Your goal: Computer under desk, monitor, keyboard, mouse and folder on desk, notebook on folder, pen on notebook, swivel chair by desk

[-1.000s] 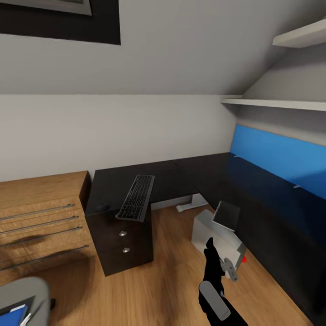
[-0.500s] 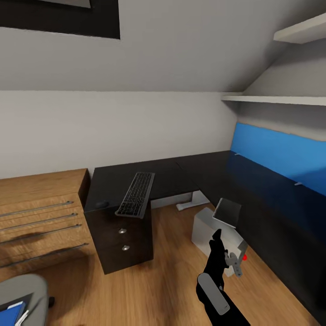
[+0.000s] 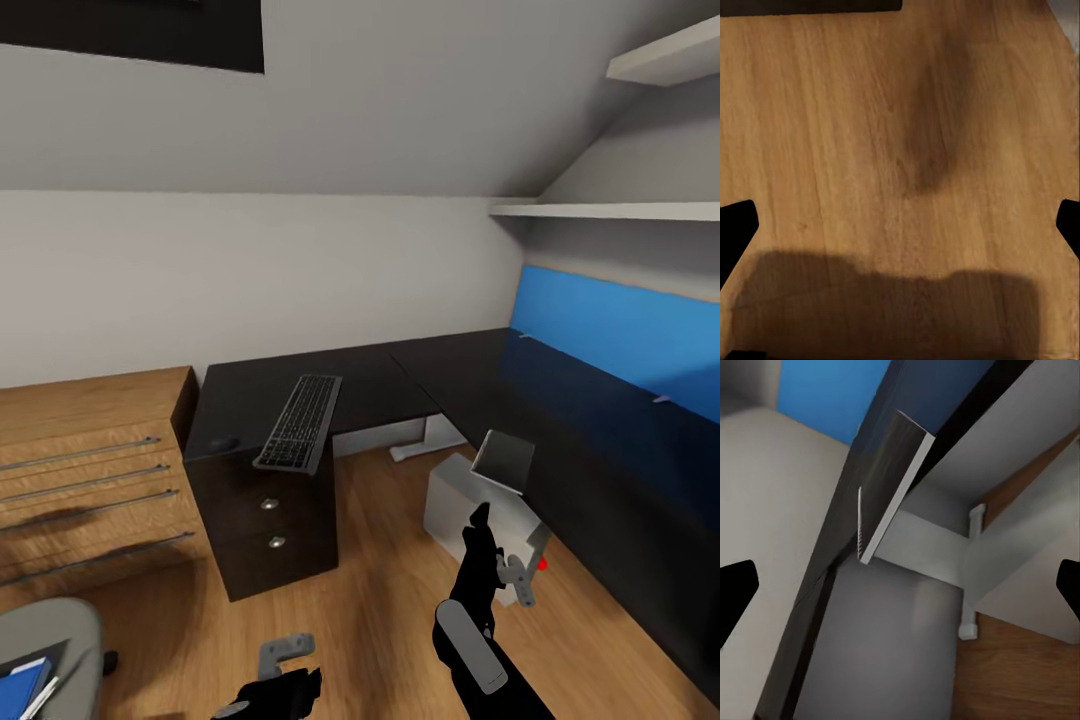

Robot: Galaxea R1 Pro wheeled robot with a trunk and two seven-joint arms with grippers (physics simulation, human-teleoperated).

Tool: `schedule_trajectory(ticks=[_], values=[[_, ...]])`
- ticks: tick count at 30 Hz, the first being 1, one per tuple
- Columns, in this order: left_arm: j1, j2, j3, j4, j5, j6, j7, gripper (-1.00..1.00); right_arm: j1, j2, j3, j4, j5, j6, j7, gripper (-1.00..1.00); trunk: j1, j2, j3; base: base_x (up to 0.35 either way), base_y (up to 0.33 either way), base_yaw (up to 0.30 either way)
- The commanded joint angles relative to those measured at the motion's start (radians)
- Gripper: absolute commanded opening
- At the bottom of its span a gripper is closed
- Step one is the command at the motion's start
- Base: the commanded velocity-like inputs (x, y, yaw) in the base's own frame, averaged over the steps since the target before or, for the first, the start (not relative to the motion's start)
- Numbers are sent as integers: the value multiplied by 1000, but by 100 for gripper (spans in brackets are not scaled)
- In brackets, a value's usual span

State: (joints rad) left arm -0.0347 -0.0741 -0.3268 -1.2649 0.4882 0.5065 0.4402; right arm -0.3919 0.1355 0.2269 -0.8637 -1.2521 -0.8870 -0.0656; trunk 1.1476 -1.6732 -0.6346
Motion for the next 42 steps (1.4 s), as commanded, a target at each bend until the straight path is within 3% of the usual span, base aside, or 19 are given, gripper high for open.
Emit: schedule_trajectory(ticks=[1, 4, 10, 21, 42], values=[[-1, 0, 11, -33, 22, 44, 10, 100, -1, -1, 3, -1, 2, -4, -7, 100, 4, -8, -4, 0, 0, 0], [-1, -4, 70, -123, 62, 147, 11, 100, -1, -2, 4, -1, 2, -4, -7, 100, 15, -29, -14, 0, 0, 0], [-1, -3, 114, -193, 91, 212, 10, 100, -1, -1, 10, 1, 3, -2, -6, 100, 23, -43, -20, 0, 0, 0], [-1, 0, 118, -165, 90, 213, 10, 100, -1, -1, 12, 8, 3, 4, -5, 100, 23, -43, -20, 9, 0, 0], [-1, -1, 117, -161, 90, 213, 4, 100, 2, -3, 10, 36, 2, 6, -8, 100, 23, -43, -20, 148, 28, 0]])
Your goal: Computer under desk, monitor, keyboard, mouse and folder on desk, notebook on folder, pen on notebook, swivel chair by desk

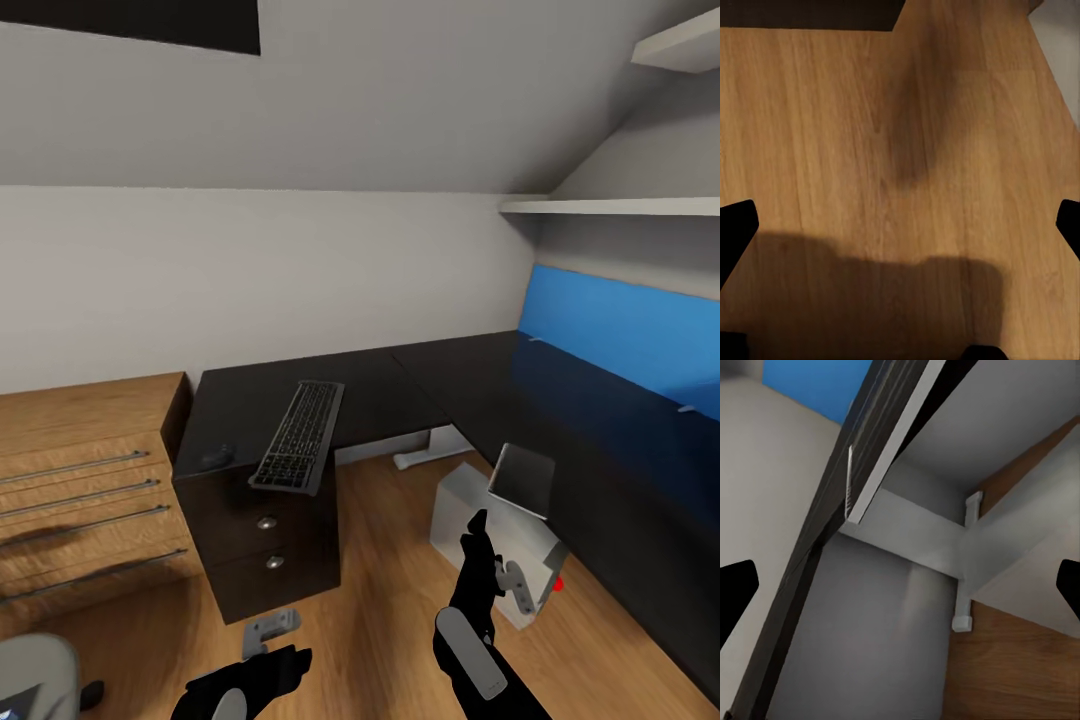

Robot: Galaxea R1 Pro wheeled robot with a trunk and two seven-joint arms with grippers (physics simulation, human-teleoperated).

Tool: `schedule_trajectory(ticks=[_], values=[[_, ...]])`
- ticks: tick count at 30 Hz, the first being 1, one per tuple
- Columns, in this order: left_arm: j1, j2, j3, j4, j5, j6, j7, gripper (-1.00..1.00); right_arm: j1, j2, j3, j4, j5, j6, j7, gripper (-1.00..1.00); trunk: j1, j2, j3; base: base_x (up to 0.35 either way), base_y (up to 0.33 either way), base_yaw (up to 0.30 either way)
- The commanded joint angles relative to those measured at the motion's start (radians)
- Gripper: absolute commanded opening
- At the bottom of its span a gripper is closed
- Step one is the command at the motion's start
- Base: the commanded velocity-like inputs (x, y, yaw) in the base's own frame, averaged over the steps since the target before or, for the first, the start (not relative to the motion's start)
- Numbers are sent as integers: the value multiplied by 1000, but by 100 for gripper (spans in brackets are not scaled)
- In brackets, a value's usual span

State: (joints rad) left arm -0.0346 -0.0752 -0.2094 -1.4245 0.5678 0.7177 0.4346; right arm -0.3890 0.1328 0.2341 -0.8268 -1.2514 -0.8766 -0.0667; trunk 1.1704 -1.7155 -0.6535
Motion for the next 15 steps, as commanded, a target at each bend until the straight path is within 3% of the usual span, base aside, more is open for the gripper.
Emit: schedule_trajectory(ticks=[1, 15], values=[[-1, 1, -1, -1, 10, 3, 10, 100, -1, -1, 4, 5, 1, -4, -7, 100, 0, 0, -1, 58, 1, 0], [-1, 0, -11, -4, 10, 6, 14, 100, -1, -5, -3, 9, 1, -4, -7, 100, 0, 0, -1, 13, 0, 0]])
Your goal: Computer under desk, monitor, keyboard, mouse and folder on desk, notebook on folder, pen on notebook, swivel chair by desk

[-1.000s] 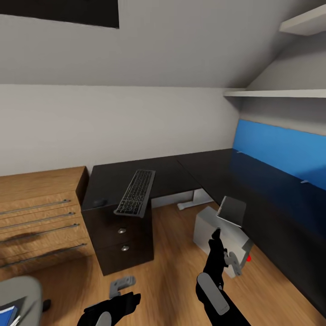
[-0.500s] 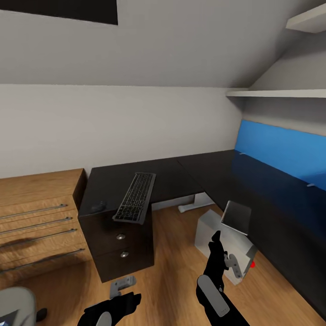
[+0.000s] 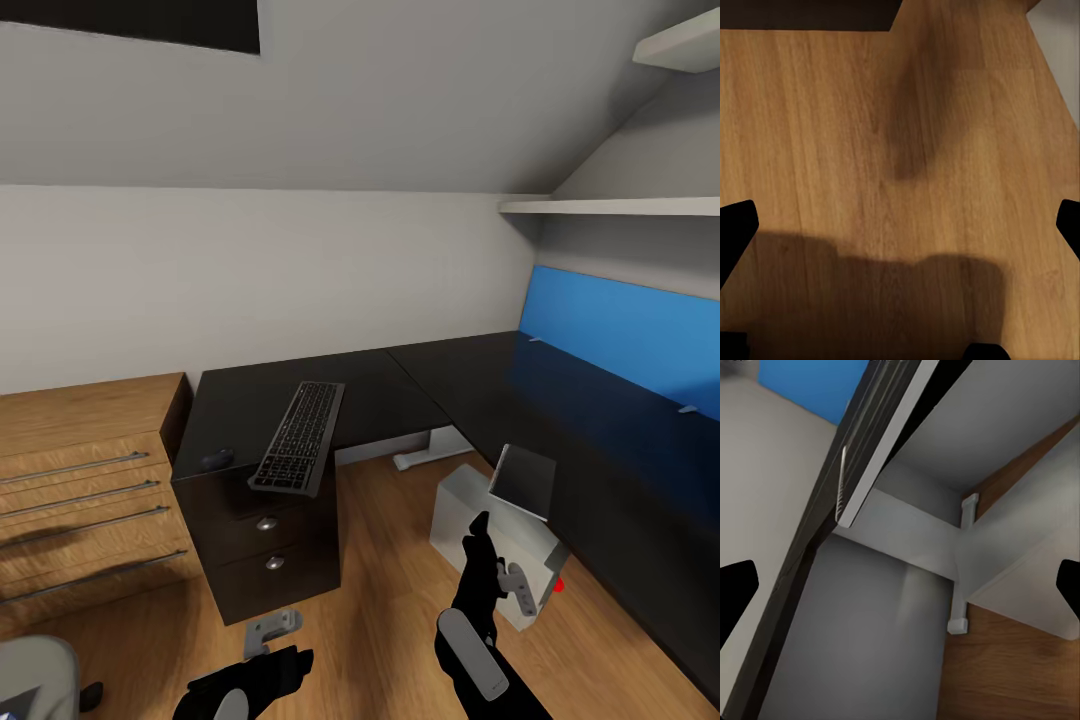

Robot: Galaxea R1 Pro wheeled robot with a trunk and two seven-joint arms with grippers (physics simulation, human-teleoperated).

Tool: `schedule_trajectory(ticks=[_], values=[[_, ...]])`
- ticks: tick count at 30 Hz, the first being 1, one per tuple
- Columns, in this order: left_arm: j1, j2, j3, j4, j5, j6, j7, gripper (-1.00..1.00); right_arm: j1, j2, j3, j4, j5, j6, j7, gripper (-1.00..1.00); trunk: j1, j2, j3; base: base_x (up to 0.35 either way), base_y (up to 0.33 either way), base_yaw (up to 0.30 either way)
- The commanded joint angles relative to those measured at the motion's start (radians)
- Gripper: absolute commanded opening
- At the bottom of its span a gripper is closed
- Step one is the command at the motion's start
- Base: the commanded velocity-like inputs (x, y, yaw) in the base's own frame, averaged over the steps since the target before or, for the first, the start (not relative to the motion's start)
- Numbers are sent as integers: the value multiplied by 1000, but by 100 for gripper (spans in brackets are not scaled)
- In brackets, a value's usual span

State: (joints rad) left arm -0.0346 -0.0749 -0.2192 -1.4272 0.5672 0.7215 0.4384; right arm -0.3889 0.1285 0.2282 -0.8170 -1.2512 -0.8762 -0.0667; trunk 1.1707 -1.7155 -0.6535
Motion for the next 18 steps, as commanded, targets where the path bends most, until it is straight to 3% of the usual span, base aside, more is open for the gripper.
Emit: schedule_trajectory(ticks=[1, 18], values=[[-1, 0, -4, -1, 10, 2, 10, 100, -1, -1, 3, -1, 1, -4, -7, 100, 0, -1, -1, 1, 0, 0], [-1, 1, -26, -4, 10, -1, 13, 100, -1, -2, 2, 0, 1, 14, -7, 100, 0, -1, -1, 0, 0, 0]])
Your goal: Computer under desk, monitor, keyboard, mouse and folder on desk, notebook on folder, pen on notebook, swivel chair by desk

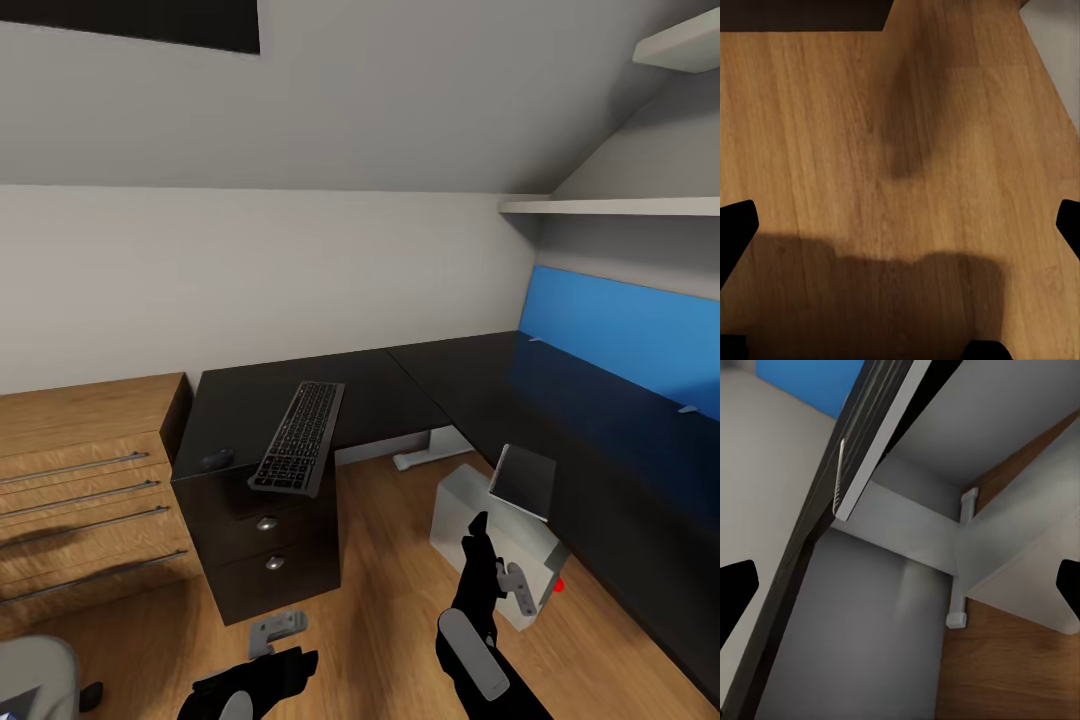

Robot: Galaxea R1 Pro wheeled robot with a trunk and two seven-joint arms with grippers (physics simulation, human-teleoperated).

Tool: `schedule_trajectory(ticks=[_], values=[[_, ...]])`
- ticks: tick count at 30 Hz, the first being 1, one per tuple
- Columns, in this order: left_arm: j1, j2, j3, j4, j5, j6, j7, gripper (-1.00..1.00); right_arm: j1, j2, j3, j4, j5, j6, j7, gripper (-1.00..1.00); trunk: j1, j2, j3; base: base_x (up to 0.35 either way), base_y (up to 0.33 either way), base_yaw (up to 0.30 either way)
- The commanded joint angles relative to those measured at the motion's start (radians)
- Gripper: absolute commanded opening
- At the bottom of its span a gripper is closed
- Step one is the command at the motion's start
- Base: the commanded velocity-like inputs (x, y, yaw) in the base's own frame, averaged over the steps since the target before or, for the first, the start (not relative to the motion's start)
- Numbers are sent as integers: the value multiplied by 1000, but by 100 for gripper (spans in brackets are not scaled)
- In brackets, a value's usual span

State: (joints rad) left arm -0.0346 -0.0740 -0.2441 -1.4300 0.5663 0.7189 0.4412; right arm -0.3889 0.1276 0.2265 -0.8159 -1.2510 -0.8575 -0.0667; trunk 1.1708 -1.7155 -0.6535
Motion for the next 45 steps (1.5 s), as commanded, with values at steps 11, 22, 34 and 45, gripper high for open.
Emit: schedule_trajectory(ticks=[11, 22, 34, 45], values=[[-1, 2, -1, 0, 10, 1, 8, 100, -1, -1, 4, 0, 1, -3, -7, 100, 0, -1, -1, 102, 0, 0], [-1, 2, -1, 1, 10, 2, 8, 100, -1, -2, 2, -1, 1, -2, -7, 100, 0, -1, -1, 97, 0, 0], [-1, 2, -1, 3, 8, 3, 7, 100, -1, -4, 1, -2, 1, -1, -7, 100, 0, -1, -1, 38, 0, 0], [-1, 0, -16, 3, 7, 4, 7, 100, -1, -27, -16, -5, -1, 32, -8, 100, 0, -1, -1, 6, 0, 0]])
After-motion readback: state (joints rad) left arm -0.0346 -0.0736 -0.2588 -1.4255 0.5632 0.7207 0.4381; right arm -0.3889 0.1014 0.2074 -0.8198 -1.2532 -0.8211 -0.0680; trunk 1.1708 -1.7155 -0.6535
